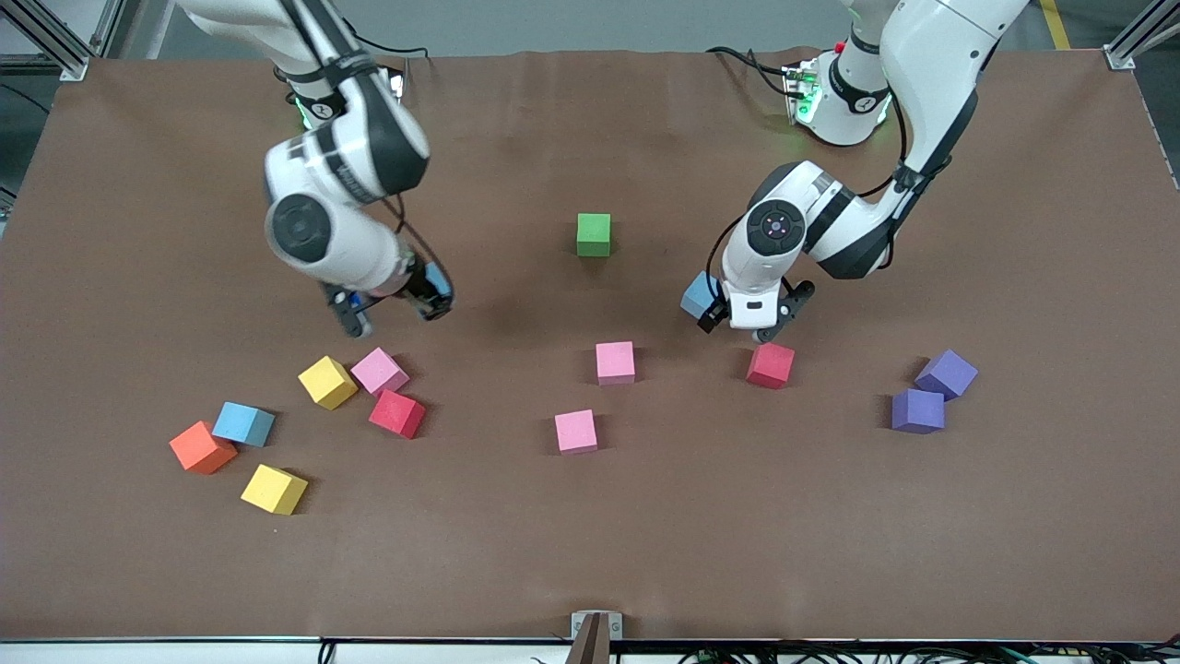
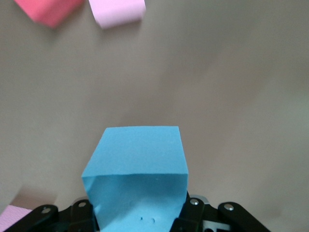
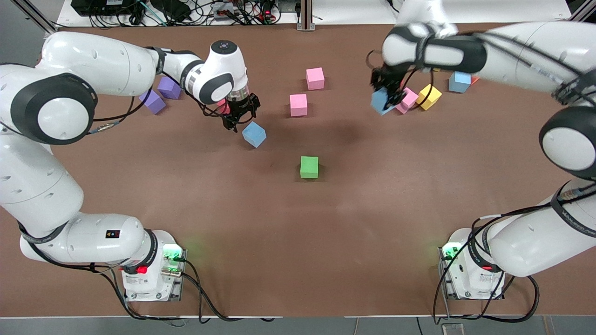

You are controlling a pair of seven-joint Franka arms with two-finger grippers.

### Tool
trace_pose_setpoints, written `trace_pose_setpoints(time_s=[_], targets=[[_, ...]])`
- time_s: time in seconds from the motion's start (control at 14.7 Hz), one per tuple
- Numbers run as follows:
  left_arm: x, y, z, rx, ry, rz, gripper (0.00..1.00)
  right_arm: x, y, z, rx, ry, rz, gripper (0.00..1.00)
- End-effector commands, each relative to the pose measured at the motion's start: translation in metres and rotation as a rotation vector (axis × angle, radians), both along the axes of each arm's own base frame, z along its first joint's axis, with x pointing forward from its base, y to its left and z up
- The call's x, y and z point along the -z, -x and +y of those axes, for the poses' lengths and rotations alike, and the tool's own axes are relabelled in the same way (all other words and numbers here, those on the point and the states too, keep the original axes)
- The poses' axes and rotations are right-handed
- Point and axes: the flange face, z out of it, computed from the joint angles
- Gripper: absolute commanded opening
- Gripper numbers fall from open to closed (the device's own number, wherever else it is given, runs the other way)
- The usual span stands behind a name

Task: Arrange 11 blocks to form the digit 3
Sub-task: 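Grasp the second blue block with the left gripper while the right gripper carries blue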

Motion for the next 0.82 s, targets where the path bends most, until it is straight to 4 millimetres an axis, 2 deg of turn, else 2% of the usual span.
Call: trace_pose_setpoints(time_s=[0.0, 0.14, 0.2, 0.41, 0.48, 0.54, 0.61, 0.75], targets=[[0.01, 0.016, -0.009, -0.011, 0.012, 0.015, 0.95, 0.008, 0.049, 0.016, 0.083, 0.016, -0.053, 0.0], [0.02, 0.019, -0.009, -0.014, 0.011, 0.037, 0.76, 0.015, 0.064, 0.039, 0.163, -0.002, -0.113, 0.0], [0.024, 0.02, -0.009, -0.016, 0.015, 0.042, 0.66, 0.017, 0.066, 0.044, 0.195, -0.013, -0.132, 0.0], [0.022, 0.017, -0.01, -0.083, 0.014, 0.033, 0.41, 0.028, 0.066, 0.034, 0.264, -0.036, -0.12, 0.0], [0.018, 0.017, -0.014, -0.131, 0.01, 0.026, 0.29, 0.033, 0.068, 0.031, 0.326, -0.072, -0.107, 0.0], [0.013, 0.023, -0.025, -0.17, 0.011, 0.024, 0.2, 0.036, 0.069, 0.03, 0.359, -0.093, -0.11, 0.0], [0.004, 0.031, -0.039, -0.197, 0.021, 0.015, 0.2, 0.037, 0.07, 0.029, 0.385, -0.105, -0.106, 0.0], [-0.008, 0.038, -0.049, -0.289, 0.013, 0.003, 0.2, 0.044, 0.075, 0.027, 0.452, -0.128, -0.063, 0.0]])
